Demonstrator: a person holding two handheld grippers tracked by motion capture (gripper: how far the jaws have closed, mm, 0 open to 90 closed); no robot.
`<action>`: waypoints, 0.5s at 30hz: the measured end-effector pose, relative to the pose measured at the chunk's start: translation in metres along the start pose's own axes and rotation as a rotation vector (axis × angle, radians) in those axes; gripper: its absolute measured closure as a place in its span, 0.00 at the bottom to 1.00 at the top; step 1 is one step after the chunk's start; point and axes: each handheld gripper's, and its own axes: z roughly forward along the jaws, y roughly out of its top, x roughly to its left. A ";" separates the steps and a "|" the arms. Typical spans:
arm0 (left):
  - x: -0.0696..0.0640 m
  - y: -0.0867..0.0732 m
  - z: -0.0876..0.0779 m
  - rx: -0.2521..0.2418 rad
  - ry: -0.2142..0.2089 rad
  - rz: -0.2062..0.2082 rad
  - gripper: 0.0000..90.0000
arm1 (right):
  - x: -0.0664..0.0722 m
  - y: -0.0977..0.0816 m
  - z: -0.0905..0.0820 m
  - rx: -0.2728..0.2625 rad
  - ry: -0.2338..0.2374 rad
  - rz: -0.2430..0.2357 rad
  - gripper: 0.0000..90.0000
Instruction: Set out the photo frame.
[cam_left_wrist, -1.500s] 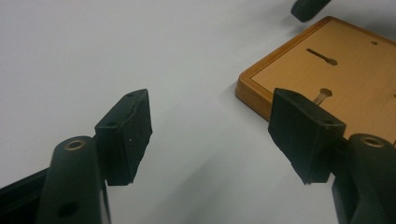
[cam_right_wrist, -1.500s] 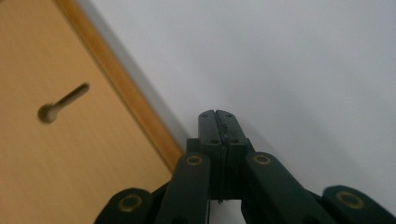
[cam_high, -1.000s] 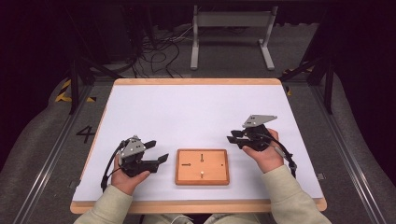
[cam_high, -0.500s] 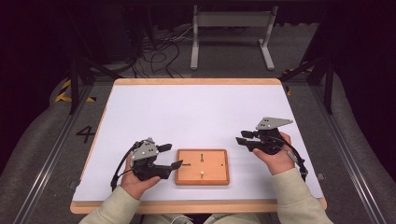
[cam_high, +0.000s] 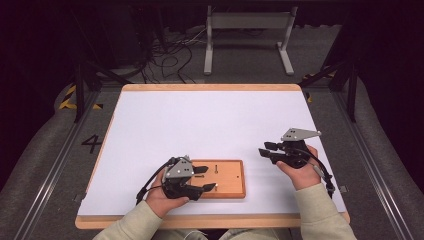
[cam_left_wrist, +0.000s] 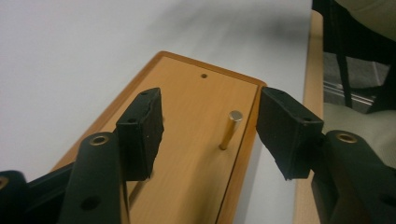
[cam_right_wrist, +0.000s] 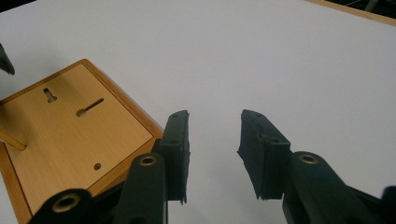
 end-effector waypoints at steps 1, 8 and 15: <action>-0.001 0.000 0.004 0.003 -0.013 0.006 0.48 | 0.000 0.000 0.000 0.001 0.000 0.001 0.70; 0.000 -0.005 0.019 0.042 -0.052 0.018 0.59 | 0.000 -0.004 0.002 0.007 0.004 0.009 0.70; 0.004 -0.010 0.033 0.110 -0.077 0.007 0.71 | 0.001 -0.007 0.007 0.023 0.016 0.013 0.69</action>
